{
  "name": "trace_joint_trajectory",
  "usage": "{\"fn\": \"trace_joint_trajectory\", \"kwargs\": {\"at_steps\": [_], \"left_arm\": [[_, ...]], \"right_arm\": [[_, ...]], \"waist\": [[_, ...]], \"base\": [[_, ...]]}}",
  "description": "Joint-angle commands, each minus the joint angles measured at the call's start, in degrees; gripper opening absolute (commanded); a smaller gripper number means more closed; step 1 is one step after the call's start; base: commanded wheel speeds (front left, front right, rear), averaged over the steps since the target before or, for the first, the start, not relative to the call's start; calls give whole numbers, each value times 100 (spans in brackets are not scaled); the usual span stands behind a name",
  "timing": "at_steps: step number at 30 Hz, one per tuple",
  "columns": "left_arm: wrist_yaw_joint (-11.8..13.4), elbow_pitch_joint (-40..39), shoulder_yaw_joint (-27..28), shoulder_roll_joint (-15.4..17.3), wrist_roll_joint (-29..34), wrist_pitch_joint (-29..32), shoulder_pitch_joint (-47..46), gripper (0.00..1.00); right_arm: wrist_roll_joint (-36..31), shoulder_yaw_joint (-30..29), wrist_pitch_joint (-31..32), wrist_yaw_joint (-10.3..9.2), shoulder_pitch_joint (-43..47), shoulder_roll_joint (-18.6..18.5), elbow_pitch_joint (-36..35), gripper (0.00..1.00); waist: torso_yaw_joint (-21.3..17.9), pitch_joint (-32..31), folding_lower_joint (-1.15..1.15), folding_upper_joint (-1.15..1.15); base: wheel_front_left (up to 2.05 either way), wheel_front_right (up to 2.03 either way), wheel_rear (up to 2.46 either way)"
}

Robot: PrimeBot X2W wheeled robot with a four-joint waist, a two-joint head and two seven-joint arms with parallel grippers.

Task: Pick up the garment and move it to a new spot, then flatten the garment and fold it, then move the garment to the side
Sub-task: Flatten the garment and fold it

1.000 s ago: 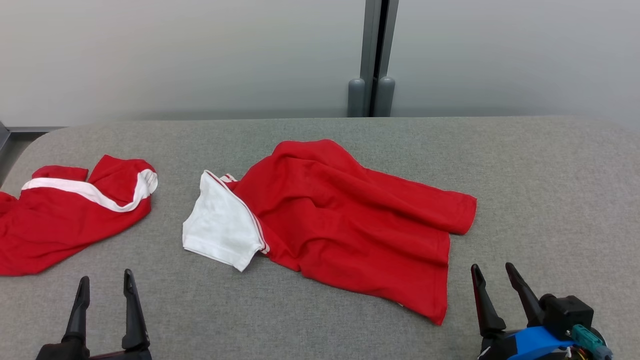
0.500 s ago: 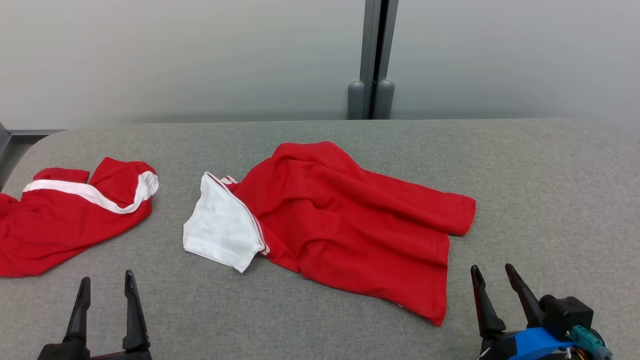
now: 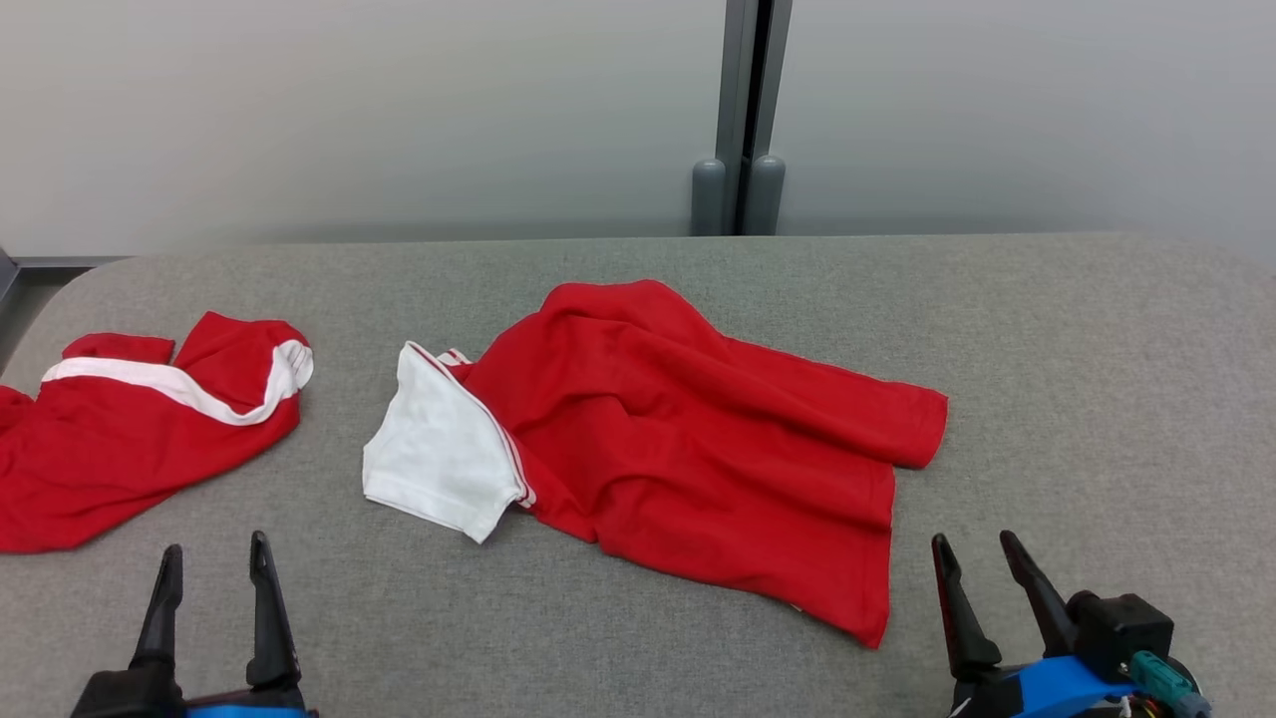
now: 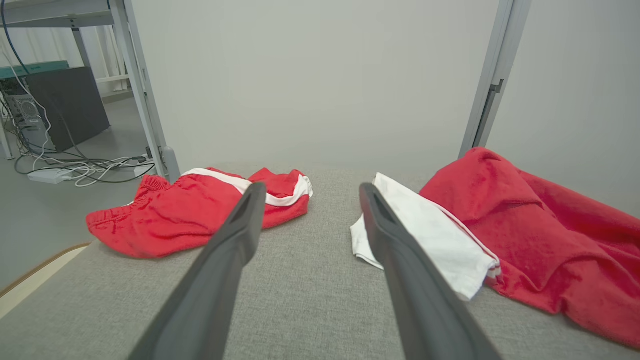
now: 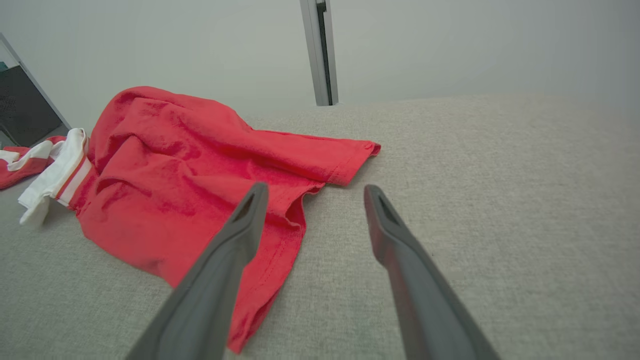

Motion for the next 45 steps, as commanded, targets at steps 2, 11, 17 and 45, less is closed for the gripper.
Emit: {"fn": "trace_joint_trajectory", "kwargs": {"at_steps": [2, 11, 17, 45], "left_arm": [[-54, 110, 6, 50, 73, -27, -312, 100], [-148, 1140, -269, 657, 127, -22, -1352, 100], [-156, 2225, -675, 1095, 0, -21, -2186, 100], [-158, 5169, -2610, 1450, -1774, 711, -3616, 39]], "right_arm": [[17, 127, -19, 3, 27, -17, 59, 100], [51, 674, -19, 2, -169, -19, 247, 100], [115, 1037, -19, 3, -320, -17, 339, 100], [450, 1835, -20, 2, -805, -18, 641, 100]], "waist": [[-24, 26, 0, 0], [-271, 299, 0, 0], [-457, 578, 0, 0], [-838, 1171, 0, 0]], "base": [[0, 0, 0], [0, 0, 0], [0, 0, 0], [0, 0, 0]]}}
